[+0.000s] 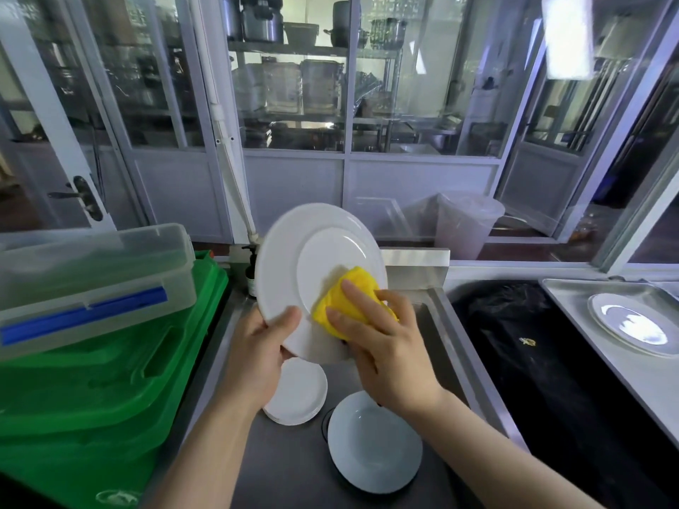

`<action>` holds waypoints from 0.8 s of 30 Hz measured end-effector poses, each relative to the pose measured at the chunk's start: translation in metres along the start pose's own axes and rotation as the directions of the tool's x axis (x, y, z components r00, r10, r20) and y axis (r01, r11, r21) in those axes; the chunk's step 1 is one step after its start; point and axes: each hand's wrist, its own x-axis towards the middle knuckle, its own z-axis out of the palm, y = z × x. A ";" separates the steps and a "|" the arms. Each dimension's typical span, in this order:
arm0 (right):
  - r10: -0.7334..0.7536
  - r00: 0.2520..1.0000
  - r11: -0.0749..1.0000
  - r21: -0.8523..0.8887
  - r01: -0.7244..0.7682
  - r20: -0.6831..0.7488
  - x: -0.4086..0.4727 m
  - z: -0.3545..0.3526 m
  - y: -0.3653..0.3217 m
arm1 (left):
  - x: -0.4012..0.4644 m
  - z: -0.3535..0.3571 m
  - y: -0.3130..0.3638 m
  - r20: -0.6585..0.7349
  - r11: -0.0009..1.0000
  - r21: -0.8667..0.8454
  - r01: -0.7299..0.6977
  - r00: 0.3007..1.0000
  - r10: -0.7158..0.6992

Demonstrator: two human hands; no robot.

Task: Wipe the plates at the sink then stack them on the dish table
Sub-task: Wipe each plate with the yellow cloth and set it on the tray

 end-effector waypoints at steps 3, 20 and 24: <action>-0.048 0.998 0.999 -0.019 0.047 -0.031 0.022 -0.008 -0.001 | -0.001 0.004 0.002 0.073 0.998 0.059 0.028 0.997 -0.033; 0.019 1.000 1.000 -0.001 -0.019 -0.009 0.022 -0.014 -0.014 | -0.014 -0.001 -0.006 0.074 0.995 0.035 0.099 0.992 -0.101; 0.144 0.989 0.990 -0.004 -0.144 0.017 0.037 -0.020 0.003 | -0.019 -0.003 -0.008 0.047 0.993 0.045 0.110 0.993 -0.112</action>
